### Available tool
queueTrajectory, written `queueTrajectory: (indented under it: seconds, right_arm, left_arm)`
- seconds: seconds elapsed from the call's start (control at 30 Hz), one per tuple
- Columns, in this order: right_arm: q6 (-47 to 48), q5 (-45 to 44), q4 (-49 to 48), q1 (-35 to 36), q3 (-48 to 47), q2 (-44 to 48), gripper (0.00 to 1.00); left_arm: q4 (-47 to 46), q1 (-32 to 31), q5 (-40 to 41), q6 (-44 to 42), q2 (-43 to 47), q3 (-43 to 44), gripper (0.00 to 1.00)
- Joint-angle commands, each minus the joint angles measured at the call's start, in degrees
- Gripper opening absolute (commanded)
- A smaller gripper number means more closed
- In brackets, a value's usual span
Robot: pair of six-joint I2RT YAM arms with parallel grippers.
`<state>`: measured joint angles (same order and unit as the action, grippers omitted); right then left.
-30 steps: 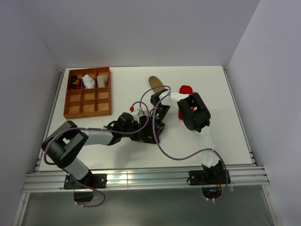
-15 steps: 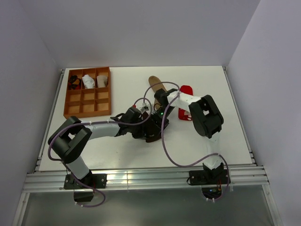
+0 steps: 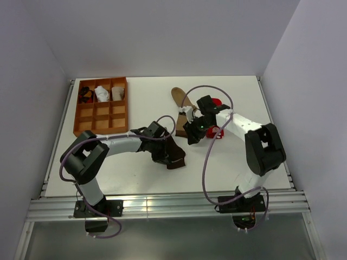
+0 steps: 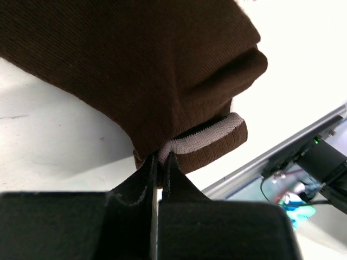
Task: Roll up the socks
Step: Roll the sock at the center of the board.
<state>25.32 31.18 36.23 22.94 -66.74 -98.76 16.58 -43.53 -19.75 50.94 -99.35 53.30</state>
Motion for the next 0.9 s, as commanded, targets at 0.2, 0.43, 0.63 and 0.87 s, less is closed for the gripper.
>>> queueTrajectory:
  seconds: [0.2,0.43,0.63,0.87]
  right_arm:
    - [14.75,0.46,-15.20,8.69,19.33,18.76,0.52]
    - [17.39,0.29,-18.65,15.63,25.34,26.25,0.56]
    - [20.37,-6.55,-23.65,21.00,29.47,28.18,0.58]
    - [21.87,-14.37,-29.11,27.06,32.29,27.13,0.57]
  left_arm:
    - [8.91,4.06,-5.47,-0.22,-6.11,1.81,0.00]
    - [10.67,5.73,-7.41,-0.58,-9.37,5.06,0.00]
    - [12.16,5.91,-7.76,-0.75,-11.48,7.52,0.00]
    - [12.86,6.35,-7.68,-1.28,-12.09,8.22,0.00]
